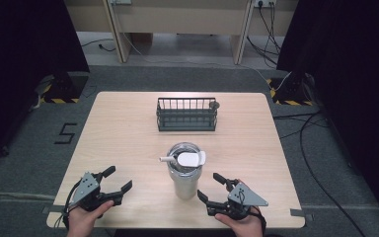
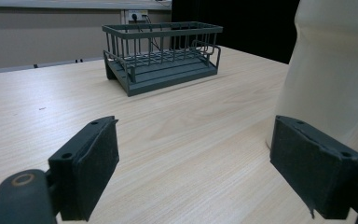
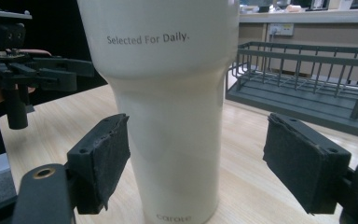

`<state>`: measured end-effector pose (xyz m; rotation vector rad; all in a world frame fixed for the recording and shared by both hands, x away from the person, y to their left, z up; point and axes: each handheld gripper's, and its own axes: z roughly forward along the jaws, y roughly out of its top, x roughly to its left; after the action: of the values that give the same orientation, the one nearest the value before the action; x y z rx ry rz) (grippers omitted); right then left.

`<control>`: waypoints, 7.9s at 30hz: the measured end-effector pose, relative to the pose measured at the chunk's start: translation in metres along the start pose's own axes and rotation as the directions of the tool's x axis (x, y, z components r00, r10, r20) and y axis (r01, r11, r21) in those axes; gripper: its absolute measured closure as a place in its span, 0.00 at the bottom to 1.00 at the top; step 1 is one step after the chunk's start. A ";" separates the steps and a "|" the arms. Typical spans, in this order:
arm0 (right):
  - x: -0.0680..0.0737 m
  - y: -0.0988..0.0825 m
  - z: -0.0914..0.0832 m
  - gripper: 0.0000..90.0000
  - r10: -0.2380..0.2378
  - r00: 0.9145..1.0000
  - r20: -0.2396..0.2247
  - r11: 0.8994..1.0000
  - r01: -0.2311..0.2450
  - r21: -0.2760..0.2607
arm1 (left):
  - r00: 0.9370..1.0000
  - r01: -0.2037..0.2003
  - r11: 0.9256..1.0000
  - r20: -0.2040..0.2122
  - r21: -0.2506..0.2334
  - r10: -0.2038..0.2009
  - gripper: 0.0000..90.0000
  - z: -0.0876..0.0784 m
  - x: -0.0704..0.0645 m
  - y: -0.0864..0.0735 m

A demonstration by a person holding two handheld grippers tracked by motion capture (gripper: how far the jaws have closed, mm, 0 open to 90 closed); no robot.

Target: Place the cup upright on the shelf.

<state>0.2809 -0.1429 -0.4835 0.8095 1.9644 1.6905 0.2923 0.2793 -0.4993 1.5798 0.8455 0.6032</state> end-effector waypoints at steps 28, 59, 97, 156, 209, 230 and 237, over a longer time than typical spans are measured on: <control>0.006 -0.002 0.046 0.16 -0.018 0.999 -0.050 0.999 0.020 0.029 | 1.000 0.009 1.000 0.002 -0.003 -0.009 0.16 0.000 0.001 0.000; 0.008 0.001 0.083 0.11 -0.051 0.997 -0.060 0.998 0.054 0.038 | 1.000 0.011 1.000 0.010 -0.001 -0.011 0.16 0.002 0.001 -0.001; -0.014 0.046 0.098 0.12 -0.020 1.000 -0.010 0.998 0.020 0.052 | 1.000 0.029 1.000 0.007 -0.009 -0.029 0.16 0.001 0.004 -0.001; -0.097 0.139 0.160 0.12 -0.015 0.978 0.206 1.000 0.016 -0.005 | 0.996 0.085 0.996 0.026 -0.023 -0.085 0.17 0.004 0.003 -0.003; -0.149 0.175 0.225 0.12 0.012 0.945 0.326 1.000 -0.019 0.018 | 0.996 0.090 0.996 0.013 -0.022 -0.089 0.16 0.004 0.006 -0.003; -0.156 0.161 0.253 0.12 0.025 0.942 0.335 0.997 -0.047 0.059 | 0.995 0.094 0.995 0.019 -0.020 -0.093 0.16 0.005 0.007 -0.003; -0.157 0.155 0.257 0.12 0.032 0.941 0.338 0.996 -0.057 0.066 | 0.996 0.088 0.996 0.019 -0.015 -0.088 0.16 0.006 0.006 -0.004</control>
<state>0.5891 -0.0447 -0.3830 1.0982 1.7907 1.3969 0.2999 0.2810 -0.5043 1.5234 0.8899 0.5307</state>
